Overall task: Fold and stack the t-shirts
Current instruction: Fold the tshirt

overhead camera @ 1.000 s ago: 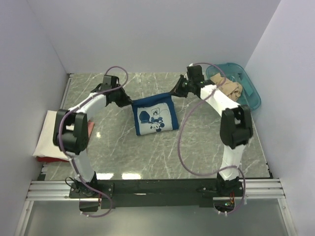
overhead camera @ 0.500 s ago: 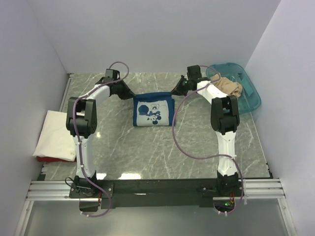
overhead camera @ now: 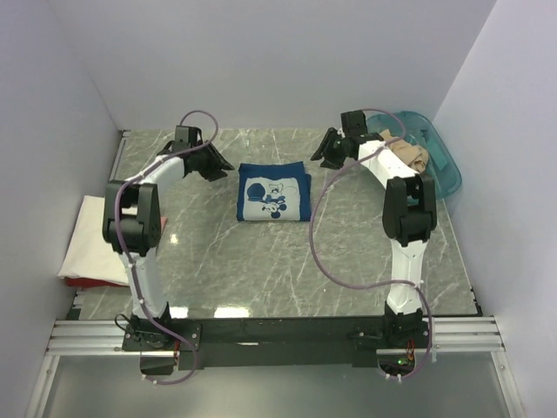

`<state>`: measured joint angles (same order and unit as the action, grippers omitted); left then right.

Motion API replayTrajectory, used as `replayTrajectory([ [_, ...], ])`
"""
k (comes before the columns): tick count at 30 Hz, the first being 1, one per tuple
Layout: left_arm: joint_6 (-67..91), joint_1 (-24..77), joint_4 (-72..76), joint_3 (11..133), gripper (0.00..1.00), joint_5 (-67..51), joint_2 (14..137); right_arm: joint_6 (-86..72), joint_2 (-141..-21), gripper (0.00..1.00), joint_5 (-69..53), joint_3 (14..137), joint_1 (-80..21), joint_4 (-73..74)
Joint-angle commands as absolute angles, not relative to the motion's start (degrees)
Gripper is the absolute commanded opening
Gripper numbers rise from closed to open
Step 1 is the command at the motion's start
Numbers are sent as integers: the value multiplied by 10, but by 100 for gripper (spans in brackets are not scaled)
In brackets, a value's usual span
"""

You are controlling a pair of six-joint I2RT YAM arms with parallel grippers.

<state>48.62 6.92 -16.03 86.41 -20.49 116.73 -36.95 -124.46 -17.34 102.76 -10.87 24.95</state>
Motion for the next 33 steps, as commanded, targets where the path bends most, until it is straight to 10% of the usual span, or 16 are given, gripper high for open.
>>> replayTrajectory([
  [1,502,97,-129,810,38,-159,1084,-321,-1166,50,-99,994,-150,261],
  [15,519,221,-98,679,7,-93,1058,-272,-1180,40,-1,926,-236,296],
  [33,576,320,-41,548,4,-68,1014,-262,-1114,19,-3,730,-242,230],
])
